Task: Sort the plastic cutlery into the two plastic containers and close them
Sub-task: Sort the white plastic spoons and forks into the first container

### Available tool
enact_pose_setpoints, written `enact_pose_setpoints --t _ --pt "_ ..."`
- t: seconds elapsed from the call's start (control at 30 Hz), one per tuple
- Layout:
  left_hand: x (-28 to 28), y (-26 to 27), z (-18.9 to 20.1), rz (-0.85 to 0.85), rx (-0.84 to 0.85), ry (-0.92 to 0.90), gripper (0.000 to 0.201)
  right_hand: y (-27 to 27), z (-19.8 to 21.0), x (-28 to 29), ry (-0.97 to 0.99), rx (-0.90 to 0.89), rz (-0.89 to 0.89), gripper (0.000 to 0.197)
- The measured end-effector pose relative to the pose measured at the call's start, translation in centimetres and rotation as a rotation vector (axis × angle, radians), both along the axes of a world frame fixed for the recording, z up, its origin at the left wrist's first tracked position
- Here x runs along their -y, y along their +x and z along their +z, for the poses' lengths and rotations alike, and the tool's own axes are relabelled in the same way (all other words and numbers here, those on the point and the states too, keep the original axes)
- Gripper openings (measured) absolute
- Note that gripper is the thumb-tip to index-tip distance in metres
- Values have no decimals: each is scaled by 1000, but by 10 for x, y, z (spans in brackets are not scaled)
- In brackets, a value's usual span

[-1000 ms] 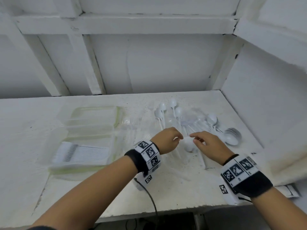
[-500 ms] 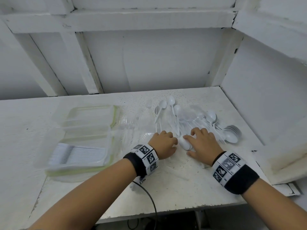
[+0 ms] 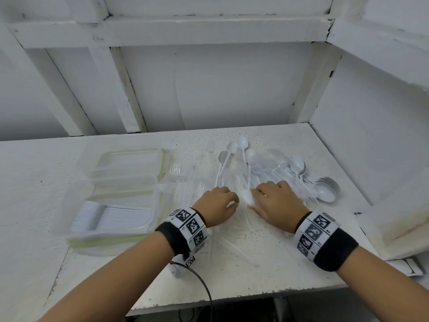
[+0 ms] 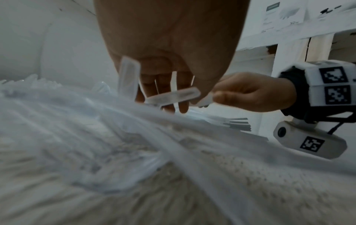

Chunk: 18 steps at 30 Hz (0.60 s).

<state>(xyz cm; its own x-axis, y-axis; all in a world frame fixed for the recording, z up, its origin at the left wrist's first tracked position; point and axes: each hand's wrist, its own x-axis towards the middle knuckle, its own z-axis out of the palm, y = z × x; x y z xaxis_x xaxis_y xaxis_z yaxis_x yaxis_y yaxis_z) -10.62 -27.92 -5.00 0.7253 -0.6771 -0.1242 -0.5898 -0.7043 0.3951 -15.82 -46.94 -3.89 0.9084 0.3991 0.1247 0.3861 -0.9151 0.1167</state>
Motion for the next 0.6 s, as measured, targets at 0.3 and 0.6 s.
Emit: enact_pose_setpoints --t 0.3,0.6 --pt "8 11 34 323 112 -375 8 8 41 -2 803 13 -304 16" --pt "28 92 40 494 -66 -62 33 17 60 1 1332 18 -482 15"
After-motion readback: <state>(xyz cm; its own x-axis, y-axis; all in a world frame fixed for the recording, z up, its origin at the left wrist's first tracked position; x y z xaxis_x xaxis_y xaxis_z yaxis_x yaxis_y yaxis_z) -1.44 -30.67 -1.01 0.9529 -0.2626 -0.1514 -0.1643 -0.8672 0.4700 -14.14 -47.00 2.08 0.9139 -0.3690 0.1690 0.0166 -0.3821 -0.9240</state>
